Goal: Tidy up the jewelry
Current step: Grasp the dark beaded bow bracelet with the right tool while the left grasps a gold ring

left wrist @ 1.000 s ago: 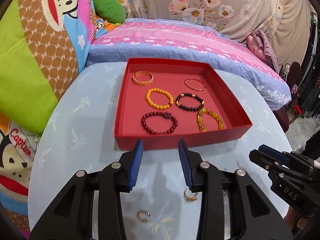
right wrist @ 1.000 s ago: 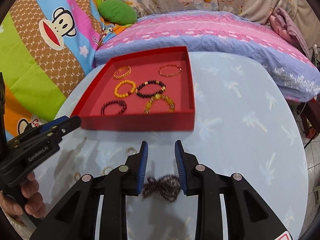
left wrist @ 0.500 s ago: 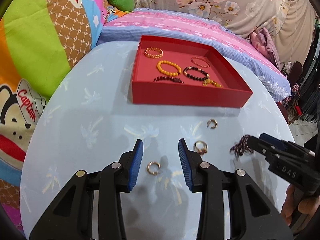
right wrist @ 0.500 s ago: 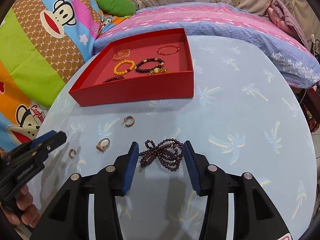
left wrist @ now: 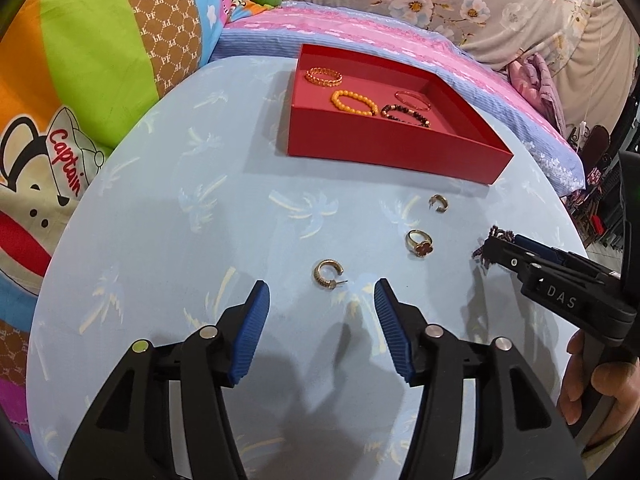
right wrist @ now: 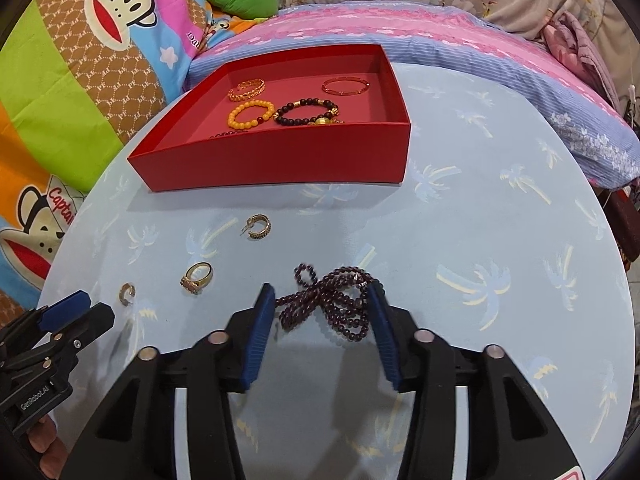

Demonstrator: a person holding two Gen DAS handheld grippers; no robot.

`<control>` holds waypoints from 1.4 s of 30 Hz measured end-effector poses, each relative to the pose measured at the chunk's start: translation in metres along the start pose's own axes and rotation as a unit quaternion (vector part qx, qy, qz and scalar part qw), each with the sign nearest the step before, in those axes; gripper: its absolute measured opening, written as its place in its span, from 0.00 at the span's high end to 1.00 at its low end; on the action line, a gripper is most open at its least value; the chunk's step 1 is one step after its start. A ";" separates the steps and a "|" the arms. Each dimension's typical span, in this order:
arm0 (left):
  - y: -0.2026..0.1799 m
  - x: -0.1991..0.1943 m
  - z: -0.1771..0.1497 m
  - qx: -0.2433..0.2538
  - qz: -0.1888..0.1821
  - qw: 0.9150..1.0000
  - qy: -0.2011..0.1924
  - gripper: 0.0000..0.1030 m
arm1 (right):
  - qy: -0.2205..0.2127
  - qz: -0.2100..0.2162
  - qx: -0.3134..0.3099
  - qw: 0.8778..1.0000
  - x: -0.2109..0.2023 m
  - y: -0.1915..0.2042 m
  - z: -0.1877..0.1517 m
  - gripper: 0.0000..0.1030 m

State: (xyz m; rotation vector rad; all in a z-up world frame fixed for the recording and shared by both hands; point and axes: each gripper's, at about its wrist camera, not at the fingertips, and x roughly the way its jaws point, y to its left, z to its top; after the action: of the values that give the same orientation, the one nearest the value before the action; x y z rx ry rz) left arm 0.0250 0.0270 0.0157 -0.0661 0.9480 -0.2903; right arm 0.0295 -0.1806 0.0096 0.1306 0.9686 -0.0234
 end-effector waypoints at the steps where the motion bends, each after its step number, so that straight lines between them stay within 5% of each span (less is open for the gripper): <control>1: 0.000 0.001 0.000 0.000 0.001 1.000 0.001 0.50 | -0.002 -0.004 0.000 1.000 0.000 0.000 -0.001 0.67; 8: -0.011 0.004 0.004 0.009 -0.009 1.000 0.000 0.50 | -0.004 -0.006 0.014 1.000 -0.004 -0.010 -0.004 0.91; 23: -0.056 0.029 0.019 0.052 -0.039 0.998 0.005 0.50 | -0.004 0.013 0.034 0.999 -0.020 -0.022 -0.015 0.94; 26: -0.061 0.037 0.020 0.056 -0.039 0.998 0.011 0.54 | -0.005 0.016 0.036 0.999 -0.021 -0.024 -0.015 0.94; 34: -0.067 0.048 0.025 0.066 -0.036 0.997 0.017 0.84 | -0.002 0.029 0.044 0.999 -0.021 -0.027 -0.014 0.94; 42: -0.066 0.043 0.024 0.065 -0.042 0.997 0.019 0.86 | -0.008 0.036 0.044 0.998 -0.026 -0.026 -0.013 0.94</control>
State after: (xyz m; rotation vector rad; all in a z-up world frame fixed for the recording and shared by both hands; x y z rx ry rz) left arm 0.0537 -0.0502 0.0080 0.0179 0.9630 -0.4316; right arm 0.0021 -0.2058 0.0212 0.2469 0.9472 -0.0006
